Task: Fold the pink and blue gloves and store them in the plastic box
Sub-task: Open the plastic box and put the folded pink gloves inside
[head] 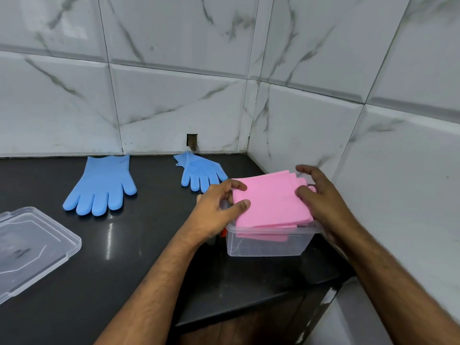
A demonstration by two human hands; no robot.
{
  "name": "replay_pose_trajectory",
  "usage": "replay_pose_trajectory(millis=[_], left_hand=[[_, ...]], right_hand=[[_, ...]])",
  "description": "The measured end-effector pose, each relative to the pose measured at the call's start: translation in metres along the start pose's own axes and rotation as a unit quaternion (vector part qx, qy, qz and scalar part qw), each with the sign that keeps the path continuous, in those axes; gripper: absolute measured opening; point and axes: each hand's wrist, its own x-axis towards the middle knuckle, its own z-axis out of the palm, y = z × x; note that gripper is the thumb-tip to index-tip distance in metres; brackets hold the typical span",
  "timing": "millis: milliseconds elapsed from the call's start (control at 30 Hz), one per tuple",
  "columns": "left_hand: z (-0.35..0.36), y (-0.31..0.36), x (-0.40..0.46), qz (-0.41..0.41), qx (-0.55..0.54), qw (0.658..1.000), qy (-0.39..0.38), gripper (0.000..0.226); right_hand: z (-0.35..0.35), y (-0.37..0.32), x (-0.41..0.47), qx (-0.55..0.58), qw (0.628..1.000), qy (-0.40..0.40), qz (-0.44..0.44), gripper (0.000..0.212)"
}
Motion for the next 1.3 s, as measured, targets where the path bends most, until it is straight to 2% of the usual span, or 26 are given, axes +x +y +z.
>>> replay_pose_trajectory(millis=[100,300,567,733,800,1000,1200,1300], left_hand=[[0.002,-0.001,0.0,-0.001,0.024,1.0,0.0,0.029],[0.003,0.0,0.001,0.006,0.035,0.999,0.035,0.015],[0.007,-0.003,0.006,-0.003,0.017,0.999,0.046,0.019],[0.005,-0.004,0.007,-0.005,0.043,0.998,0.034,0.021],[0.006,-0.003,0.005,-0.002,0.046,0.998,0.038,0.022],[0.003,-0.007,0.002,0.09,0.099,0.989,0.067,0.032],[0.002,-0.009,-0.002,0.111,0.15,0.982,0.01,0.051],[0.001,-0.009,-0.003,0.119,0.169,0.978,0.009,0.054]], right_hand=[[0.003,0.002,-0.001,-0.045,0.998,-0.003,-0.039,0.045],[0.005,0.001,-0.001,-0.047,0.998,-0.004,-0.037,0.035],[0.004,-0.001,0.003,-0.087,0.996,-0.021,-0.017,0.03],[0.002,0.0,0.004,-0.102,0.994,-0.036,-0.021,0.038],[0.003,0.0,0.002,-0.129,0.99,-0.035,-0.034,0.04],[0.006,-0.003,0.0,-0.193,0.976,-0.057,-0.078,0.035],[0.01,-0.008,-0.001,-0.239,0.963,-0.099,-0.081,0.029],[0.01,-0.01,-0.002,-0.265,0.955,-0.109,-0.079,0.03]])
